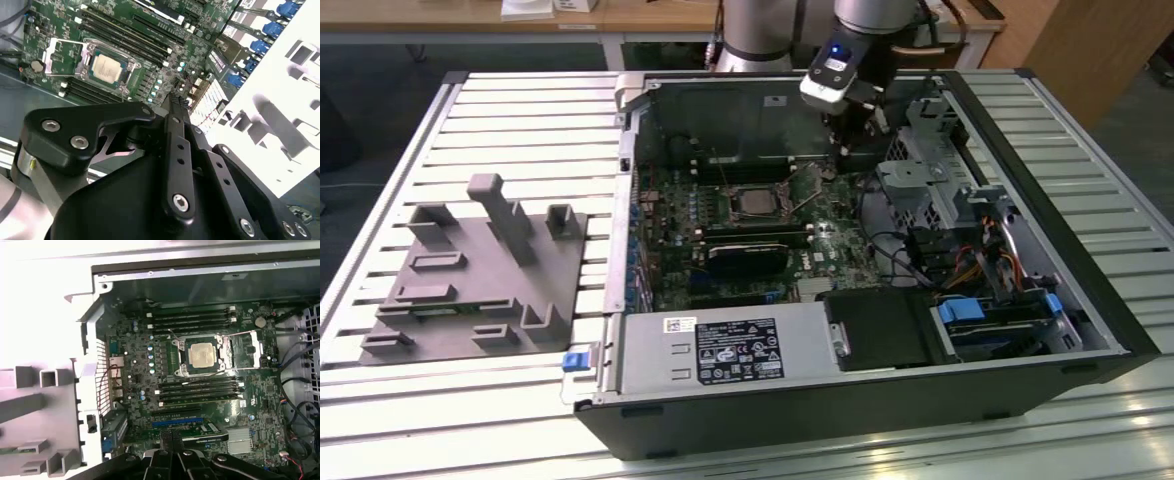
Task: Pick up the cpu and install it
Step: 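Close the cpu cover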
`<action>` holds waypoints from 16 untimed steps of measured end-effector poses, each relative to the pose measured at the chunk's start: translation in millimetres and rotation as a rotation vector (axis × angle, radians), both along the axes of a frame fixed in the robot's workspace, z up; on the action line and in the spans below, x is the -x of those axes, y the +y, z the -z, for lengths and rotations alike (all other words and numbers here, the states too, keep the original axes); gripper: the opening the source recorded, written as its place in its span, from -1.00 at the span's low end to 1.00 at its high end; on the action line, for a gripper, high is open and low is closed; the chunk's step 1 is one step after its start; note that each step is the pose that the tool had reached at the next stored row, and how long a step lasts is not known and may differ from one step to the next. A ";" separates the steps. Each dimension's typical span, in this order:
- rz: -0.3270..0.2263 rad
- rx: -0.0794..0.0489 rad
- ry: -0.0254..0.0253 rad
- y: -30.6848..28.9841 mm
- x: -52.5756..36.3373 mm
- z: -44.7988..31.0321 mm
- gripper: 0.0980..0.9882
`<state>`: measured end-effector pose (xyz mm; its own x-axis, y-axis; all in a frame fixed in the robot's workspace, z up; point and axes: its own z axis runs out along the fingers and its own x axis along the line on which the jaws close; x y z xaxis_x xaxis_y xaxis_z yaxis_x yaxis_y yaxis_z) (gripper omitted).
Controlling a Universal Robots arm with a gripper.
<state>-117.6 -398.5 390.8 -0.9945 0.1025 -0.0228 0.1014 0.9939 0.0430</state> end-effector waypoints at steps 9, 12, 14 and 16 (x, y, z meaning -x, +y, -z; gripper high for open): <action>-0.026 -0.001 -0.0018 -0.5 4.4 -2.5 -0.98; -0.026 -0.001 -0.0017 -0.5 4.4 -2.5 -0.98; -0.026 -0.001 -0.0018 -0.5 4.1 -2.5 -0.98; -0.027 -0.001 -0.0017 -0.4 2.6 -2.4 -0.98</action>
<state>-120.2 -398.9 393.3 -0.9968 0.0761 -0.0244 0.0750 0.9962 0.0443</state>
